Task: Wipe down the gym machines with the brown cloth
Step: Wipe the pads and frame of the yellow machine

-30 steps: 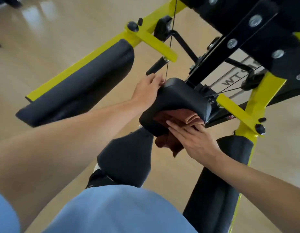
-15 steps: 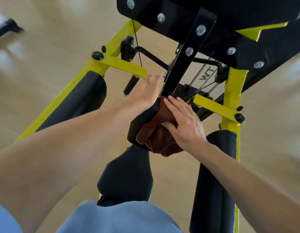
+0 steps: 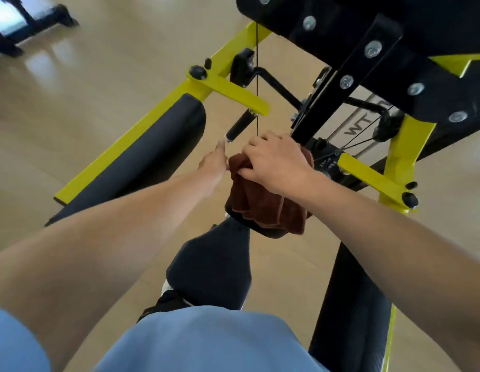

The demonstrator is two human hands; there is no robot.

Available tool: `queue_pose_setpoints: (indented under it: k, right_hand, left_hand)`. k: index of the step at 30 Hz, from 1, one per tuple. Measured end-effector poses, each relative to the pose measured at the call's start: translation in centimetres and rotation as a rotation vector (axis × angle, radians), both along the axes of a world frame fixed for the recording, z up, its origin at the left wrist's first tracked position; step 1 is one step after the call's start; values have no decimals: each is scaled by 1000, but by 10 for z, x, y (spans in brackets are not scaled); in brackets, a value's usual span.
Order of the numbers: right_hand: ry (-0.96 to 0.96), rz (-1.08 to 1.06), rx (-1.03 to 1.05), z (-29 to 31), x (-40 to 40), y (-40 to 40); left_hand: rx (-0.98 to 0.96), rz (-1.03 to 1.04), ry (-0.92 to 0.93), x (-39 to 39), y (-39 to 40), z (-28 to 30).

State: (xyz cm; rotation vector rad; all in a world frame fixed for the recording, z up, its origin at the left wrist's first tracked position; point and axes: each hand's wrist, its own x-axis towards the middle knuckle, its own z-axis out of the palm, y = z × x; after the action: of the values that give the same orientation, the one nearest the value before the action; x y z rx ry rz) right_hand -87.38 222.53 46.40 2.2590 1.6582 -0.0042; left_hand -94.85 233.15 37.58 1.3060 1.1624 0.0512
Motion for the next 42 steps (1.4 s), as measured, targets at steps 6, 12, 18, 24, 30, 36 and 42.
queue_pose_setpoints:
  k: [6,12,18,24,30,36,42]
  right_hand:
    - [-353,76,-577,-57,-41,47]
    - [-471,351,-906,-136,-74,31]
    - [-477,648,-828,-162,-72,11]
    - [-459,625,-685,-158,-64,-33]
    - [-116,393,-491,-143,-53,-81]
    - [-5,159,266,-135,-22,-155]
    - [63,-273,772,-112,-37,-138]
  left_hand:
    - [76,8,58,-55,11,-36]
    - [75,52,161,-92,9,-65]
    - [11,90,155,-104,1,-77]
    - [90,58,31,-72,-20,-56]
    - [333,48,-180,-24,-22,-5]
    - [642,-292,-279,36,-40,60]
    - [502,-416,-213,76,-50,70]
